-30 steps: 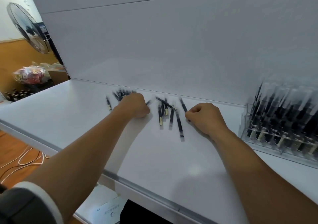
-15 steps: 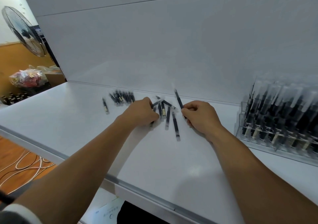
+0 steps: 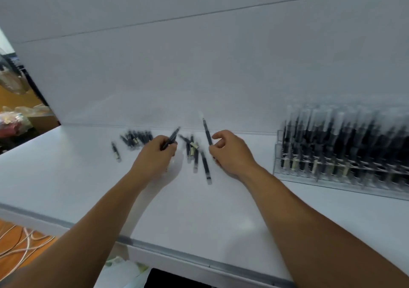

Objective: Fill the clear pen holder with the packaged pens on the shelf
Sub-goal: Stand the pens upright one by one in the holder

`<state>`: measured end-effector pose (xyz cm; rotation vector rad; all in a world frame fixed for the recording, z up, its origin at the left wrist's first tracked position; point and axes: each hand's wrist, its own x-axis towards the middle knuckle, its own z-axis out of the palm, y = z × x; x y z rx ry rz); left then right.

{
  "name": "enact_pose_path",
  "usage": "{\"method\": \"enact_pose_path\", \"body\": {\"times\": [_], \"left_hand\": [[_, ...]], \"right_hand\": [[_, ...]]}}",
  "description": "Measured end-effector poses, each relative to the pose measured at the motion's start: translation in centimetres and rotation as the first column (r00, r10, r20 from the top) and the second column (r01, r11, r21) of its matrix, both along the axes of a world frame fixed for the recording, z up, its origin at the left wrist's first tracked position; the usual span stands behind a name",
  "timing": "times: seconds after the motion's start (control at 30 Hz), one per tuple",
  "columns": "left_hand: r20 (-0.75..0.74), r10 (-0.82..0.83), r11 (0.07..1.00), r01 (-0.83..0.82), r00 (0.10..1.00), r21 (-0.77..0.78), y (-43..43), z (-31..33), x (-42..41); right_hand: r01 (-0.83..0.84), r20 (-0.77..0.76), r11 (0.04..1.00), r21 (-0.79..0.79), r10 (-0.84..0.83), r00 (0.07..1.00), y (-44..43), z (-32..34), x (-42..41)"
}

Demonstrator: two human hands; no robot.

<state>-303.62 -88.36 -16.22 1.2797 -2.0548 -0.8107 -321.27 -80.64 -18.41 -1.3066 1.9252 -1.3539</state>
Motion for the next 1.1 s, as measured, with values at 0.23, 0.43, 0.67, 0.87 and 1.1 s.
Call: {"method": "enact_pose_path", "body": {"times": [0.23, 0.43, 0.67, 0.87, 1.1], "left_hand": [[-0.296, -0.186, 0.982, 0.185, 0.937, -0.03, 3.9, 0.5, -1.6], [-0.425, -0.403, 0.901, 0.432, 0.811, -0.029, 8.8, 0.9, -6.2], [-0.536, -0.536, 0.796, 0.602, 0.652, -0.063, 14.1, 0.9, -12.9], [-0.607, -0.583, 0.686, 0.727, 0.54, -0.012, 18.7, 0.5, -17.6], [-0.583, -0.637, 0.573, 0.816, 0.504, 0.08, 21.6, -1.3, -20.4]], "right_hand": [[-0.033, -0.013, 0.998, -0.058, 0.032, 0.999, 3.9, 3.2, 0.4], [0.008, -0.108, 1.0, -0.027, -0.01, 0.994, 11.5, 3.2, -1.8], [0.223, -0.151, 0.968, -0.119, -0.239, 0.959, 20.0, 3.4, -7.1], [0.405, -0.153, 0.891, -0.207, -0.438, 0.886, 25.7, 3.4, -11.3], [0.588, -0.041, 0.754, -0.291, -0.624, 0.78, 30.2, 5.2, -16.4]]}}
